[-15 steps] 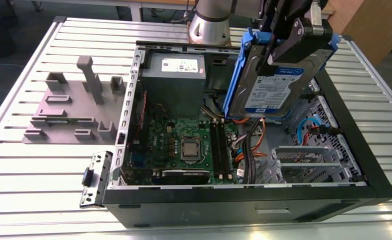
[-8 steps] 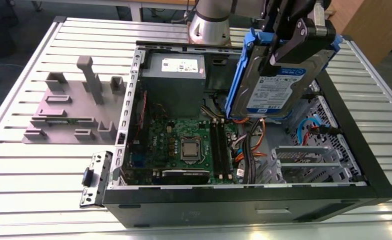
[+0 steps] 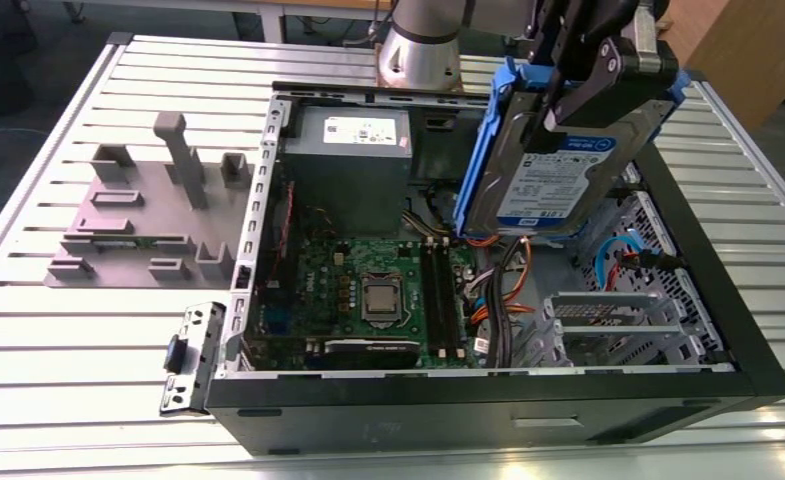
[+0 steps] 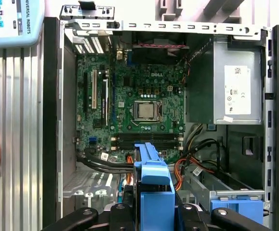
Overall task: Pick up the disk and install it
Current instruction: 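Pick up the disk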
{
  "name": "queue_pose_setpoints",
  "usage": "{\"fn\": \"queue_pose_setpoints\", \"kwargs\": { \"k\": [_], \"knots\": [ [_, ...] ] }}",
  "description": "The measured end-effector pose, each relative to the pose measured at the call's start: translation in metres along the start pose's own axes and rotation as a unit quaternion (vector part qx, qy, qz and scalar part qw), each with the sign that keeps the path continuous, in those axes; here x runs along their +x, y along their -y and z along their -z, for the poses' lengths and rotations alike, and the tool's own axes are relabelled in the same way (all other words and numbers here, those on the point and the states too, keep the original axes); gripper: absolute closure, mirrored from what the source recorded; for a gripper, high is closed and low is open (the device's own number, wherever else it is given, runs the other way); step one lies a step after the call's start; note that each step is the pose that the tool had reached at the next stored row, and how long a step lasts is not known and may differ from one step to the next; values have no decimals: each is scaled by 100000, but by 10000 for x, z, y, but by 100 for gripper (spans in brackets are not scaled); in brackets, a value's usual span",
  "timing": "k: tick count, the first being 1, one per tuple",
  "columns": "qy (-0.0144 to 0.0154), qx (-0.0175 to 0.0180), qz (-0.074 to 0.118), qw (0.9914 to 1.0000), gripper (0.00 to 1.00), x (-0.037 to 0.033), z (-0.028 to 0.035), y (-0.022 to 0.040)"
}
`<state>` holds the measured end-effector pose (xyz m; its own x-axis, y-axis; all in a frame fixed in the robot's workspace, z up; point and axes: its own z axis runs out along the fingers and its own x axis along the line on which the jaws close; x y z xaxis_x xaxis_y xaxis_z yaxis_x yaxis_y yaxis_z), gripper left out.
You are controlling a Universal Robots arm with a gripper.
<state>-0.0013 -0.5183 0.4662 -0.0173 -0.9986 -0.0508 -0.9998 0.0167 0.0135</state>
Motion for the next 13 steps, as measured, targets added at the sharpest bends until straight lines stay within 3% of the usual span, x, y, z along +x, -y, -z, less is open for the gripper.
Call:
{"fn": "queue_pose_setpoints", "kwargs": {
  "k": [13],
  "knots": [
    [4, 1, 1, 100000, 64, 2, -2, 49]
  ]
}}
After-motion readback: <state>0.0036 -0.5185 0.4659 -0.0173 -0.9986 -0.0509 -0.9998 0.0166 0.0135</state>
